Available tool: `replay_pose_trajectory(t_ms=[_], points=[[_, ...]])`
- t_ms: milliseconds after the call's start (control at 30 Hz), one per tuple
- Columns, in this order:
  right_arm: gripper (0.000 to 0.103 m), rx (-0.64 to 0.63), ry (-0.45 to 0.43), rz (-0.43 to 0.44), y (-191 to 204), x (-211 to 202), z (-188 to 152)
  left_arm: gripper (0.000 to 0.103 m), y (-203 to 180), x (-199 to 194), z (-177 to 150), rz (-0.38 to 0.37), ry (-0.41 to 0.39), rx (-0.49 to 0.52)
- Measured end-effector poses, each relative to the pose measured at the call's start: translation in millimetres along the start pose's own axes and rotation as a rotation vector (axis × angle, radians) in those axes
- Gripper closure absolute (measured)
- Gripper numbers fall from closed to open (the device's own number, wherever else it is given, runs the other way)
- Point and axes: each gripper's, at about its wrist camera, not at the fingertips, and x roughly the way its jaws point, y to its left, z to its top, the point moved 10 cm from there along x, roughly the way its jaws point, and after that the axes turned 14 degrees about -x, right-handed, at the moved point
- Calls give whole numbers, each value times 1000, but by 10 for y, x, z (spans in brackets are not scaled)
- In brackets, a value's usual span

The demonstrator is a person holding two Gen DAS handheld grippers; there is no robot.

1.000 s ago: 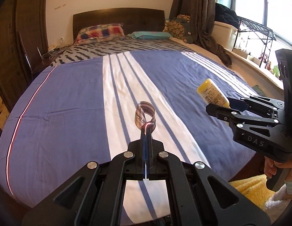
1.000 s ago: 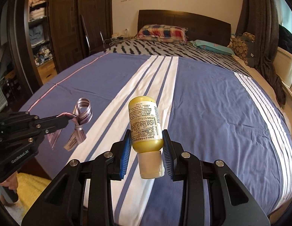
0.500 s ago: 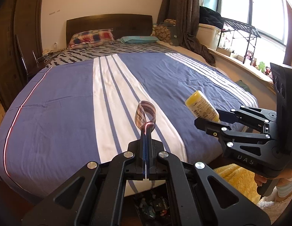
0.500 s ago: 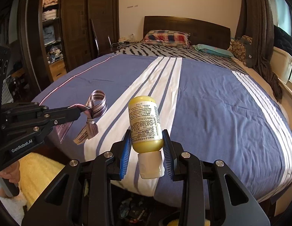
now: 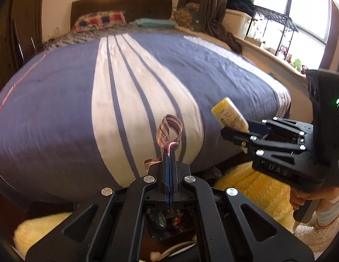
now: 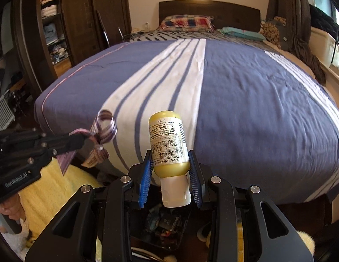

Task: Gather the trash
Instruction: 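Carry the ribbon and yellow bottle with both tools down over the bin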

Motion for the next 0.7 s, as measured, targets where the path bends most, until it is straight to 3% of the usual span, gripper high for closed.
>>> replay_pose_trajectory(t_ms=[333,700], points=[[70,69,153,36,43,521,-673,103,273,822,-785,28,215,-22],[71,118,368,120,242,1187,-1370,103,520,1516,-1367,17,438,-92]])
